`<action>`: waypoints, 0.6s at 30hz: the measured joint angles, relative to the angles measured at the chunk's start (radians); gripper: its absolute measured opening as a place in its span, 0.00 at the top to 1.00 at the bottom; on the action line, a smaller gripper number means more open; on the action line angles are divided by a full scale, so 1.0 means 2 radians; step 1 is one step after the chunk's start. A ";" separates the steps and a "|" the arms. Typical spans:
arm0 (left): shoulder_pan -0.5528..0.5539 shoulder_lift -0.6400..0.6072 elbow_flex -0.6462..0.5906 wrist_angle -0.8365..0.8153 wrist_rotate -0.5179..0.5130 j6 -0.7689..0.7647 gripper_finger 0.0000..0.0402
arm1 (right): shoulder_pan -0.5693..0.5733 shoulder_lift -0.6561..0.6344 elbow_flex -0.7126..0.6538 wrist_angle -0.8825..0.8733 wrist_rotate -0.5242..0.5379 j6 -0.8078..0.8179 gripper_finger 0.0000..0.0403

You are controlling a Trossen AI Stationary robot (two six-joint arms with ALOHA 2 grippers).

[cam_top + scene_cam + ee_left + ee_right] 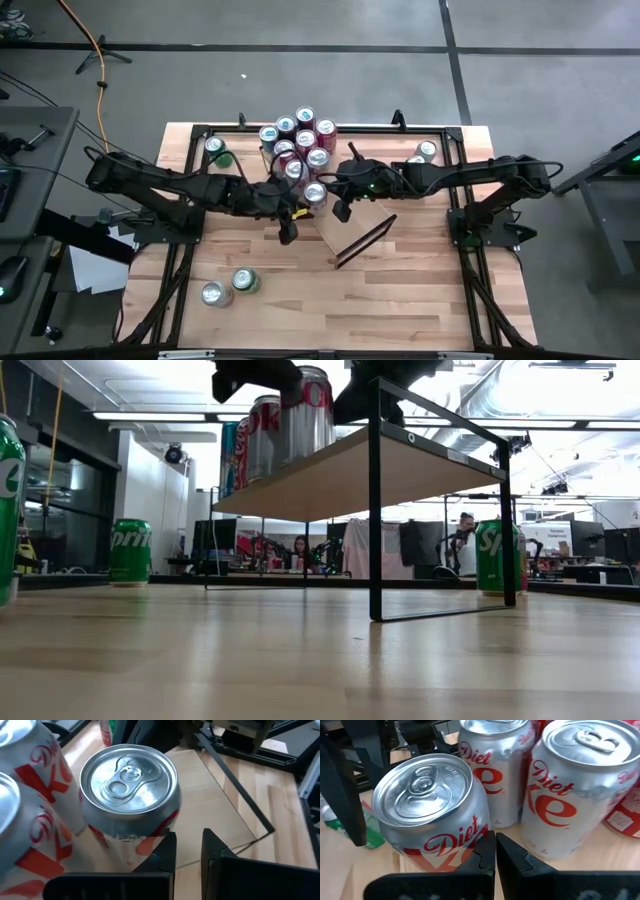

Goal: Place canned beverage on shelf
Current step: Put the silver soda can on the shelf aligned with the other silver soda cans

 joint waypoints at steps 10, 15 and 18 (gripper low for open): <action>0.018 0.000 0.000 -0.006 -0.011 0.004 1.00 | 0.010 -0.013 0.000 -0.031 0.012 0.004 1.00; 0.019 0.000 0.000 -0.008 -0.027 0.004 1.00 | 0.015 -0.039 0.000 -0.064 0.004 0.013 1.00; 0.020 0.000 0.000 -0.006 -0.046 0.008 1.00 | 0.019 -0.050 0.000 -0.070 0.000 0.025 1.00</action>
